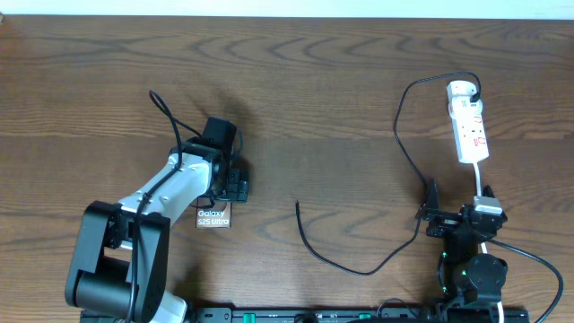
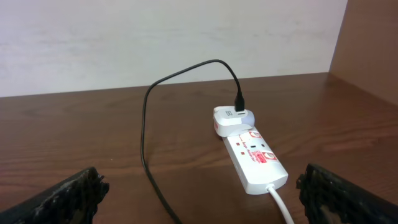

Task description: Plug charger to phone and switch on socket

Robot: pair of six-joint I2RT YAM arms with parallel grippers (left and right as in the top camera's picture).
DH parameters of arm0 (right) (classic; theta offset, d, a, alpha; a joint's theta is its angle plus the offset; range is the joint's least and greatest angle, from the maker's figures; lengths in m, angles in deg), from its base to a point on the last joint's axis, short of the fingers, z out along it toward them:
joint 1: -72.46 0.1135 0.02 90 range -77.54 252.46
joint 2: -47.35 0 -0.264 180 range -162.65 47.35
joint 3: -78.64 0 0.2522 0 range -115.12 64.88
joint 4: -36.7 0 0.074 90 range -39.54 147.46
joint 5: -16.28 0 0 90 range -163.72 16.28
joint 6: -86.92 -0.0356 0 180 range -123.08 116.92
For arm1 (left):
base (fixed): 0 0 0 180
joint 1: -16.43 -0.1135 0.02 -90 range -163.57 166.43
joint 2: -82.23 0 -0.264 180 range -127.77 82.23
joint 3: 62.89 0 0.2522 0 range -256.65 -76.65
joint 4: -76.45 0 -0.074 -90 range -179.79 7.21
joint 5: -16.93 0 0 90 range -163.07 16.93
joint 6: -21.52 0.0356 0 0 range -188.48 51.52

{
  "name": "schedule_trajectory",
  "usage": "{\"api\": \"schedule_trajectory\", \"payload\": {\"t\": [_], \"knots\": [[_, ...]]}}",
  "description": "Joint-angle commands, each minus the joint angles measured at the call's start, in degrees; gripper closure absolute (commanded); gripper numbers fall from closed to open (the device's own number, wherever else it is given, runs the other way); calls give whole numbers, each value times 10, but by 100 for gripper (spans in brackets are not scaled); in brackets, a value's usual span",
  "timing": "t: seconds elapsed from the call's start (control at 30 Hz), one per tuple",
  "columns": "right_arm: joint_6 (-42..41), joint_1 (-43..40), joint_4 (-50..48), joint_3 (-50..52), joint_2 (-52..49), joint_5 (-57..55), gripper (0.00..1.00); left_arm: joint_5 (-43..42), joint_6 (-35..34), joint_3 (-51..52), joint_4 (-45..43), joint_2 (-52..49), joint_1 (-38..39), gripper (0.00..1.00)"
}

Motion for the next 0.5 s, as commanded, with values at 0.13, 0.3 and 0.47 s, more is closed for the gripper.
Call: {"api": "schedule_trajectory", "payload": {"t": [0.13, 0.3, 0.47], "knots": [[0, -3, 2, 0, 3, -5, 1, 33, 5, 24, 11, -26, 0, 4], [0, -3, 2, 0, 3, -5, 1, 23, -1, 24, 15, -26, 0, 4], [0, -3, 2, 0, 3, -5, 1, 0, -1, 24, 16, -26, 0, 4]]}}
